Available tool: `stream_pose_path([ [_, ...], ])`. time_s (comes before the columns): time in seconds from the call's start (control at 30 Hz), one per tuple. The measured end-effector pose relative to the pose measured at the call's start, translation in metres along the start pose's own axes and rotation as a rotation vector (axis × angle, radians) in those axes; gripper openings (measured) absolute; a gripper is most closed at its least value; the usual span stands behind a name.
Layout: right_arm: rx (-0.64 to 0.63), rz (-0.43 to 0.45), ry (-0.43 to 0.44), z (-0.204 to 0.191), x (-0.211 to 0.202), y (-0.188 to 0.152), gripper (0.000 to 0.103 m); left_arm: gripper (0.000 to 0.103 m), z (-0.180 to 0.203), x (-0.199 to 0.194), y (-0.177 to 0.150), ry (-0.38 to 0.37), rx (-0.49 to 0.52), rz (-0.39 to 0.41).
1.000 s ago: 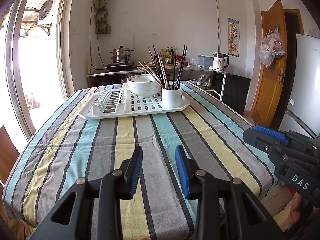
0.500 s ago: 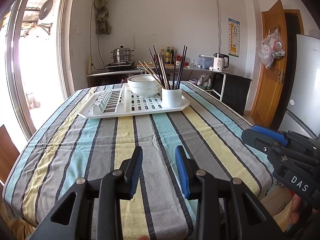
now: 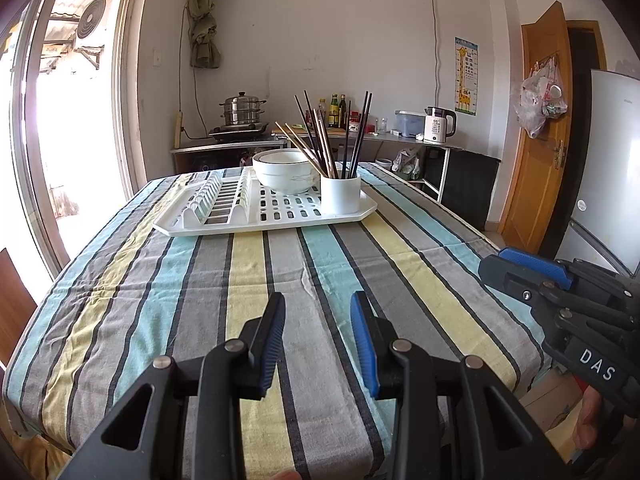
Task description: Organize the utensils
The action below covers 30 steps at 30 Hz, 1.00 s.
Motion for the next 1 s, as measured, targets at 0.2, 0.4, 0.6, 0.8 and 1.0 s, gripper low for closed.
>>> stream_pose_path([
  [0.2,0.0,0.0,0.0,0.0001,-0.0001,0.0,0.025,0.035,0.0002,0.0,-0.0011,0.0,-0.004,-0.003],
  [0.4,-0.003,0.001,0.0,-0.0003,-0.0008,-0.0001,0.025,0.035,0.0006,-0.0005,-0.0011,0.004,-0.006,-0.001],
  [0.6,-0.004,0.001,-0.001,-0.0009,-0.0006,-0.0003,0.025,0.035,0.0008,-0.0018,-0.0014,0.019,0.0,0.005],
  [0.8,-0.005,0.0,-0.002,-0.0017,-0.0005,-0.0008,0.025,0.035,0.0015,0.0003,-0.0035,0.01,0.0,-0.005],
  [1.0,-0.005,-0.001,-0.004,-0.0016,-0.0007,-0.0014,0.025,0.035,0.0003,0.0037,-0.0052,0.006,-0.013,-0.012],
])
Point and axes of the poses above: each gripper's, at about its wrist camera, not at the fingertips, and x roughly the way its jaws point, z to its right, y to its top, the point moved 7 cm from there along x, roughly the way its jaws point, and after that the axes turned 1 degree about -x, right-handed, at the moved point
